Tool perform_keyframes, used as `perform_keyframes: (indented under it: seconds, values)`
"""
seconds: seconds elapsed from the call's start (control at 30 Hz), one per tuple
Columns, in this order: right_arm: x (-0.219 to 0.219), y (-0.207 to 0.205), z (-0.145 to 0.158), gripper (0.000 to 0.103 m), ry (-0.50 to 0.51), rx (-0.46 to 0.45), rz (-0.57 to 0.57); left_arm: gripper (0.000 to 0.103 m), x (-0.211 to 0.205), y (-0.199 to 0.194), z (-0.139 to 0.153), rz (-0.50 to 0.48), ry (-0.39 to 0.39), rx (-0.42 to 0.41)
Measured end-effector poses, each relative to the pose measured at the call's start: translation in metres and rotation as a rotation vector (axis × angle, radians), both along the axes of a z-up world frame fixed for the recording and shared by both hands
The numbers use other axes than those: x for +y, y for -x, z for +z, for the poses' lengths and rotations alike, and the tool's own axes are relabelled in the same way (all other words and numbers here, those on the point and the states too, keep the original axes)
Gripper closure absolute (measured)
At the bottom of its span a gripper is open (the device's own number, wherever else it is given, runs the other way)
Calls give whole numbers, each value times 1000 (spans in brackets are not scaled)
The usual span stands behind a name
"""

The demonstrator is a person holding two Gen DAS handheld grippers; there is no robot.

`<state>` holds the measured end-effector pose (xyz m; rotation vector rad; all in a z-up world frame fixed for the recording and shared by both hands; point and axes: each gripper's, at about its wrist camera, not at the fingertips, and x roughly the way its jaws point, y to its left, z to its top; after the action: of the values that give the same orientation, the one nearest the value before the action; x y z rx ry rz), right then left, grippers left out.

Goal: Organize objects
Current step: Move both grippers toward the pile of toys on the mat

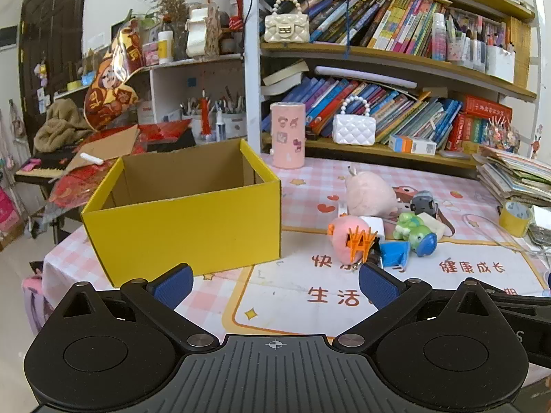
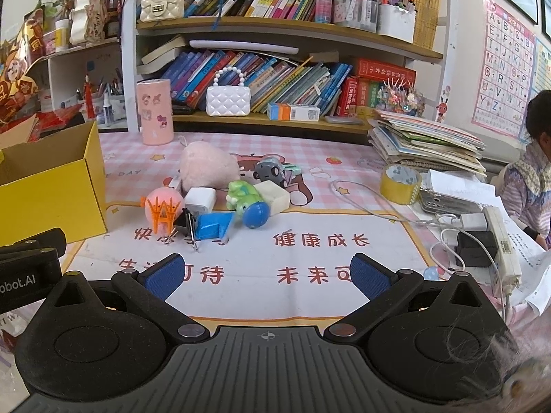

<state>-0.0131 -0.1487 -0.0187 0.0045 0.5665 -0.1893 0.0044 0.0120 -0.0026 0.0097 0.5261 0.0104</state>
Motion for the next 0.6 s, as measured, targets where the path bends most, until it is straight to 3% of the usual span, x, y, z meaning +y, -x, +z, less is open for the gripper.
perform_keyframes:
  seconds: [0.33,0.6]
  values:
    - [-5,-9,-1,0,-42,40,35,0,-1,-4,-1,26,12,21]
    - [-11,-23,-8,0,-69,81,69,0,-2,-20,-11,17,-3,101]
